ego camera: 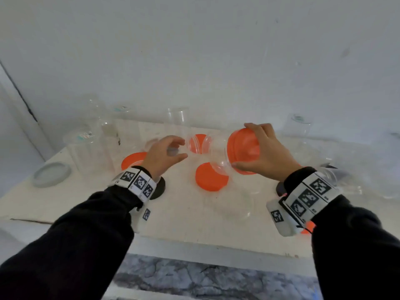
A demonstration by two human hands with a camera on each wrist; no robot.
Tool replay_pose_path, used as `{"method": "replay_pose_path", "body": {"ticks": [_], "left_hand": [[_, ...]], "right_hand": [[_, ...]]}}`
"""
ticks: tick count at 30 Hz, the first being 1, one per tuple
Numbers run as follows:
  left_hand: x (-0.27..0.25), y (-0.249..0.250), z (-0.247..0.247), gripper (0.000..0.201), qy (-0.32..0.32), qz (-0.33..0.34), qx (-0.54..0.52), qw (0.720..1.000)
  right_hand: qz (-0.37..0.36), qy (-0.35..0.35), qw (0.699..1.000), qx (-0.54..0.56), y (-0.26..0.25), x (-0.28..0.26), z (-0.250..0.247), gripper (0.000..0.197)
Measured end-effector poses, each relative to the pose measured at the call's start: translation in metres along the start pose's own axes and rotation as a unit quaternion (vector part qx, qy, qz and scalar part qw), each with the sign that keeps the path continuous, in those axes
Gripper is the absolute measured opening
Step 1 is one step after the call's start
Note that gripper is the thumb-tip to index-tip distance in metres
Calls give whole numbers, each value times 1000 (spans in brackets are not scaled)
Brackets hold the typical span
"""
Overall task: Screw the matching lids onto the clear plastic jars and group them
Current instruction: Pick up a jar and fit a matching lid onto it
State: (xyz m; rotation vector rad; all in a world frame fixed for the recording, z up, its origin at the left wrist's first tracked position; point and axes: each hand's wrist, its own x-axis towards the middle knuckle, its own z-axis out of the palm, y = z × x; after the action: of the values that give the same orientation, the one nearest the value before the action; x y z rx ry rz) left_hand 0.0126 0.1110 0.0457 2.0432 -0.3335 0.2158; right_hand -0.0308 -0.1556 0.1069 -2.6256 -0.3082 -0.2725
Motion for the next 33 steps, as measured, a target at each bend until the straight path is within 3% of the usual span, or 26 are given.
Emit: {"method": "replay_pose_path", "body": {"ticks": [3,8,13,16,27,33], "left_hand": [[24,-4,3,40,17,24,86,996],[56,-20,5,53,-8,39,221,974],[75,-35,9,89,-60,-20,337,939],[76,-42,13,97,-96,-54,380,918],[76,-35,17,89,-59,-64,347,934],[80,-38,16,91,-74,-81,343,933]], "right_hand": [[10,32,999,16,13,20,-10,100],[16,61,997,40,27,64,-24,98],[4,50,998,42,35,110,-24,98],[-12,29,999,28,36,138,-17,98],[-61,-78,993,-58,26,251,17,99],[-64,-162,976,-131,21,300,43,99]]}}
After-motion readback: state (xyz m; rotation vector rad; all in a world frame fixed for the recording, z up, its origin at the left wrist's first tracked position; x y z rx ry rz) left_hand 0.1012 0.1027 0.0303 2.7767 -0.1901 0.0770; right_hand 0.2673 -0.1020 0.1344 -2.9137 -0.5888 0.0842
